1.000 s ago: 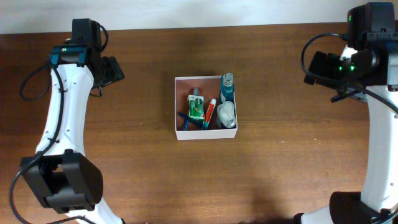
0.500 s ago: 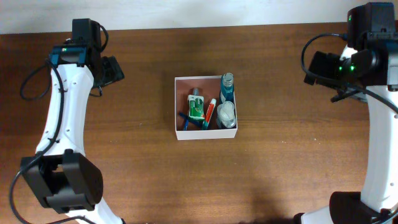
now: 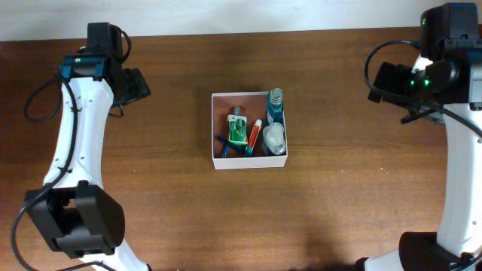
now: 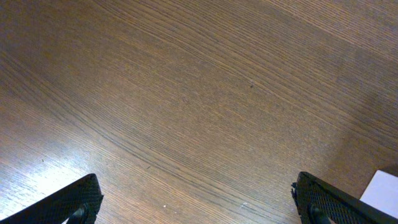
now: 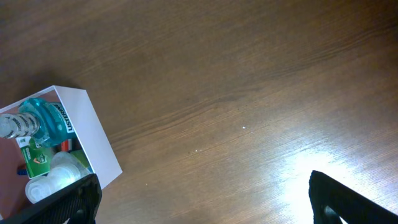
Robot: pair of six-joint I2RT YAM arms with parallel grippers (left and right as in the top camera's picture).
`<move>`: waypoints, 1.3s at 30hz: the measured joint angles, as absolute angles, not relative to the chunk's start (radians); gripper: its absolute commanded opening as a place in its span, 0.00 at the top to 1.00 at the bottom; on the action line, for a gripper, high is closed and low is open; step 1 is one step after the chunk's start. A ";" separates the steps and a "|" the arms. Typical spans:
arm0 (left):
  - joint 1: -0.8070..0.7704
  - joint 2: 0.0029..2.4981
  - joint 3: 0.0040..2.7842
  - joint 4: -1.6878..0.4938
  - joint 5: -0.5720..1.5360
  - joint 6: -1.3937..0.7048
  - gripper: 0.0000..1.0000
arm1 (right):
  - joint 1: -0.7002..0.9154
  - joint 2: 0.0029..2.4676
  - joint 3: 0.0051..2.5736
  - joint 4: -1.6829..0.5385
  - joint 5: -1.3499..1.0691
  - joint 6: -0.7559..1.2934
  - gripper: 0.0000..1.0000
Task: Pack container
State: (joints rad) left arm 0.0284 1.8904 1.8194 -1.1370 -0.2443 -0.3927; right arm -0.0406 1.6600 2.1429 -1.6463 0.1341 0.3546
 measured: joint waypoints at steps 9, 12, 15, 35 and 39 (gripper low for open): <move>0.029 1.890 1.819 -1.137 -0.244 -0.393 0.01 | -0.041 1.660 2.143 -1.646 0.134 0.355 0.02; 0.029 1.890 1.819 -1.137 -0.244 -0.393 0.00 | -0.041 1.660 2.143 -1.646 0.134 0.355 0.02; 0.029 1.890 1.819 -1.137 -0.244 -0.393 0.01 | -0.041 1.660 2.143 -1.646 0.134 0.355 0.02; 0.028 1.890 1.819 -1.137 -0.244 -0.393 0.01 | -0.041 1.660 2.143 -1.631 0.134 0.355 0.02; 0.029 1.890 1.819 -1.137 -0.244 -0.393 0.01 | -0.041 1.654 2.143 -1.628 0.134 0.355 0.02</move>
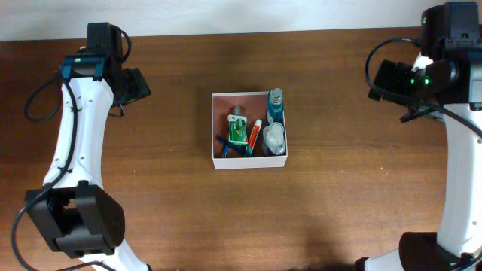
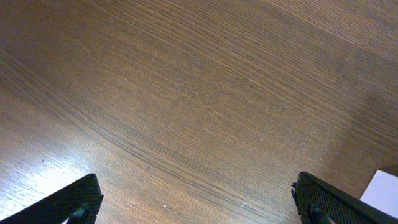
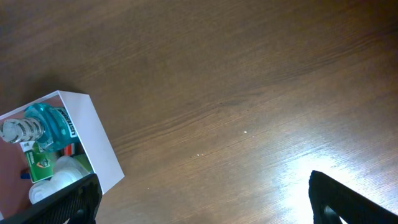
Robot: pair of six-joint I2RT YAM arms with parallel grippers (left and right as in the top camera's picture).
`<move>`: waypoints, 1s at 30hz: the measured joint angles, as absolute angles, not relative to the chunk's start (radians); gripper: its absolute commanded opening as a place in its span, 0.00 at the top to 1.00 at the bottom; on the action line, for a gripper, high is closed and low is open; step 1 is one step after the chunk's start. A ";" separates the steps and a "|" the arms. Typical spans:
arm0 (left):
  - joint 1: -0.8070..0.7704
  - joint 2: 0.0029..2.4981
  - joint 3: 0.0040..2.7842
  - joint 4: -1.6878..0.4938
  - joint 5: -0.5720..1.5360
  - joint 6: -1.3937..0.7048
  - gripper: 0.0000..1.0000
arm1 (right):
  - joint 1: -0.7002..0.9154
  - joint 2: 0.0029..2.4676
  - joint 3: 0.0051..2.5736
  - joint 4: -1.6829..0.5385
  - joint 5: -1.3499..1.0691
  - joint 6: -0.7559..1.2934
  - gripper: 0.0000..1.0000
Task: Pack container
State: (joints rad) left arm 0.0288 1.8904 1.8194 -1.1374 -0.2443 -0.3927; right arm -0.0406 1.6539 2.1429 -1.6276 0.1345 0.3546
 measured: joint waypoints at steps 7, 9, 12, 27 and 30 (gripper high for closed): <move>0.029 1.890 1.819 -1.137 -0.244 -0.393 0.01 | -0.030 1.470 2.114 -1.447 0.134 0.354 0.02; 0.029 1.890 1.819 -1.137 -0.244 -0.393 0.01 | -0.012 1.364 2.070 -1.360 0.134 0.347 0.02; 0.029 1.890 1.819 -1.137 -0.244 -0.393 0.01 | 0.016 1.119 1.898 -1.148 0.134 0.328 0.02; 0.029 1.890 1.820 -1.138 -0.244 -0.393 0.01 | 0.020 0.313 0.711 -0.334 0.138 0.308 0.02; 0.029 1.890 1.820 -1.138 -0.244 -0.393 0.01 | 0.020 0.242 0.535 -0.187 0.138 0.328 0.02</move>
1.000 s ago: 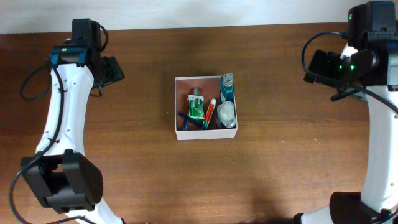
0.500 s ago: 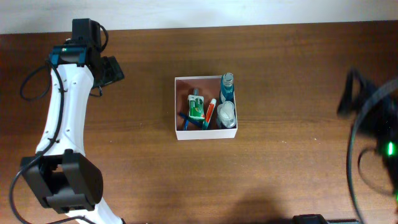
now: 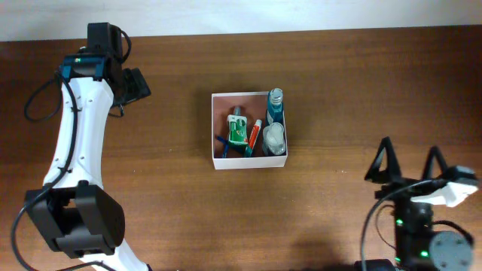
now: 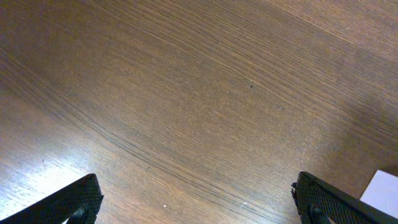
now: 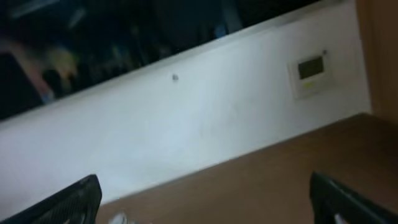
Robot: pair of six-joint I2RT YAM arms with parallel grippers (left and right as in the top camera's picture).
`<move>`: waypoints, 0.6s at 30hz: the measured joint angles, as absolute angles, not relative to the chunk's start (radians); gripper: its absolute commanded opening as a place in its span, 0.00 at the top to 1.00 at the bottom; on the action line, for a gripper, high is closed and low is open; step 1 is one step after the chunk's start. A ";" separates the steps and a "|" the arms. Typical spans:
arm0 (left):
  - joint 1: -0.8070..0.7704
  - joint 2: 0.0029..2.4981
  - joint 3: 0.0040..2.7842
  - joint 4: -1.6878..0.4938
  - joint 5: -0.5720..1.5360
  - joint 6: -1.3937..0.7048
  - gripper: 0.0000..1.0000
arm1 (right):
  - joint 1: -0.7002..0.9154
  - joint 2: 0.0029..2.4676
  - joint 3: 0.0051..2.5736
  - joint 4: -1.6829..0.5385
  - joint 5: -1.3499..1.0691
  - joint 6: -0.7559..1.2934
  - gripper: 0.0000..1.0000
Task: Pack container
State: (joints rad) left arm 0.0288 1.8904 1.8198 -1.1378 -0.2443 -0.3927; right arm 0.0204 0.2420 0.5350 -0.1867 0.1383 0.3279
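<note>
The white container (image 3: pixel 213 128) sits mid-table and holds a blue bottle (image 3: pixel 276 105), a green tube (image 3: pixel 238 129), a red-and-white tube (image 3: pixel 256 134), a clear tub (image 3: pixel 274 139) and a blue item (image 3: pixel 226 144). My left gripper (image 3: pixel 135 84) hangs open over bare wood well to the left of the container; its wrist view shows the left gripper (image 4: pixel 199 202) empty, with one corner of the container (image 4: pixel 383 185). My right gripper (image 3: pixel 410 150) is open and empty at the near right, fingers pointing towards the far side. The right wrist view is blurred, with the right gripper (image 5: pixel 205 199) facing the wall.
Brown wooden table (image 3: pixel 339 75) with a white wall (image 3: pixel 226 15) behind its far edge. In the right wrist view the wall (image 5: pixel 205 118) carries a small panel (image 5: pixel 311 68). The right arm's base (image 3: pixel 429 241) fills the near right corner.
The right arm has left the far right of the table and now sits folded at the near right, its camera facing the wall instead of the container. The left arm has not moved.
At both earlier moments the two arms hung open at the far left and far right, with the container filled in the middle. The right wrist view shifted slightly between them. Now the right arm is down at the near right; the container's contents are unchanged.
</note>
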 measured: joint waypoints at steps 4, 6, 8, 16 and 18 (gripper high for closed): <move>0.029 1.890 1.820 -1.138 -0.244 -0.393 0.01 | 0.020 0.186 0.369 -0.025 0.138 0.340 0.02; 0.029 1.890 1.820 -1.138 -0.244 -0.393 0.01 | 0.020 0.147 0.271 0.050 0.138 0.344 0.02; 0.028 1.890 1.820 -1.138 -0.245 -0.393 0.01 | 0.020 0.114 0.210 0.093 0.138 0.344 0.02; 0.029 1.890 1.820 -1.138 -0.245 -0.393 0.01 | 0.020 0.018 0.055 0.165 0.146 0.345 0.02; 0.029 1.890 1.820 -1.138 -0.244 -0.393 0.01 | 0.020 0.016 0.043 0.164 0.150 0.345 0.02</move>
State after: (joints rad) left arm 0.0288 1.8904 1.8198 -1.1378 -0.2443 -0.3927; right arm 0.0204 0.0158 0.0433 0.1642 0.1501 0.3447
